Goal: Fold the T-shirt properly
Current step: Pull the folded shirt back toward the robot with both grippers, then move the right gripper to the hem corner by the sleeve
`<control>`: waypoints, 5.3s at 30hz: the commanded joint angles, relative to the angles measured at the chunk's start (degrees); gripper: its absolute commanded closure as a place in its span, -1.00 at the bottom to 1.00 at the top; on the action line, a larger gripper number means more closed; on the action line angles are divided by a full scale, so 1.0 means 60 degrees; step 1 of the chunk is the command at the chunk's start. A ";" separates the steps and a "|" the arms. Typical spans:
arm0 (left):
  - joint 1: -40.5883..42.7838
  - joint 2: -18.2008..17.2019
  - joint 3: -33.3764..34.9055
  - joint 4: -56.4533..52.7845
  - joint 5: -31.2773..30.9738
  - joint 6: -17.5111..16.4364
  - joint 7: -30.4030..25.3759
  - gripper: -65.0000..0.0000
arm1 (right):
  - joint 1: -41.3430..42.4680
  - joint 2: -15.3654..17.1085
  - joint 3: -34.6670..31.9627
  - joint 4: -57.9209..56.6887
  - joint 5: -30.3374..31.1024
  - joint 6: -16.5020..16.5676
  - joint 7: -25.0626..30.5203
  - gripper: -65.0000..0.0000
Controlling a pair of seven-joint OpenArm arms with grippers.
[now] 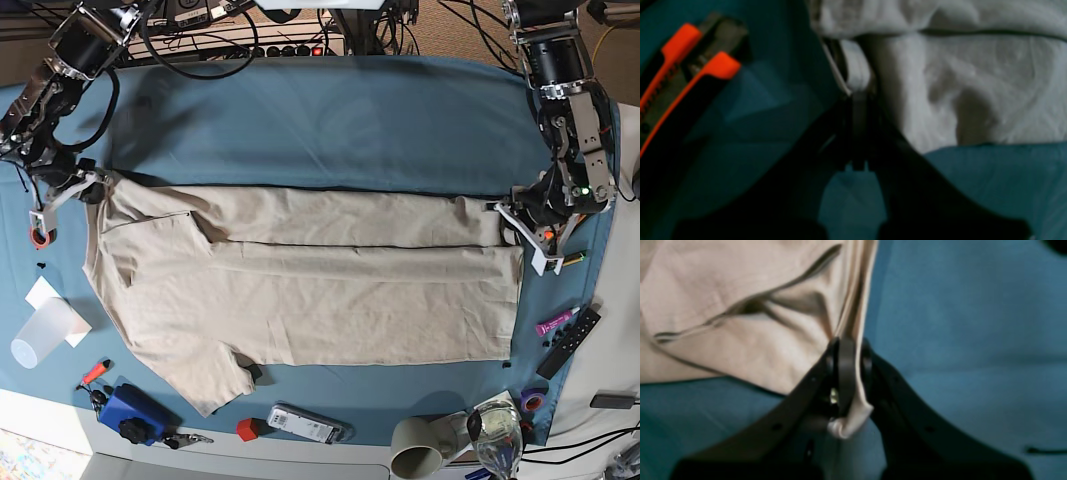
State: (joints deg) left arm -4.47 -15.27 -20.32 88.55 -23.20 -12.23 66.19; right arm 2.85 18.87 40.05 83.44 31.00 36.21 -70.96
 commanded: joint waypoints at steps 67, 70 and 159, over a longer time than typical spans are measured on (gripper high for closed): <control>0.4532 -0.0794 -0.2765 0.4470 -0.2062 -0.0721 0.0470 0.32 | -0.4014 0.0324 0.1861 0.2095 0.4156 0.0248 -0.1507 0.50; 0.4564 -0.0790 -0.2765 0.4951 -0.2029 -0.0725 0.0393 0.32 | -0.3781 0.0321 0.2455 0.2095 0.4455 0.0248 -0.1507 0.50; 0.4994 -0.0025 -0.2769 0.6040 -0.1497 -0.0714 -0.1257 0.32 | 0.3355 0.1902 -0.6211 -0.1745 0.0619 -0.1257 -0.0954 1.00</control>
State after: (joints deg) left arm 25.69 -14.63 -36.56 123.81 -31.75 -16.53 59.88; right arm 21.12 29.15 2.31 72.12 34.37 28.49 -77.45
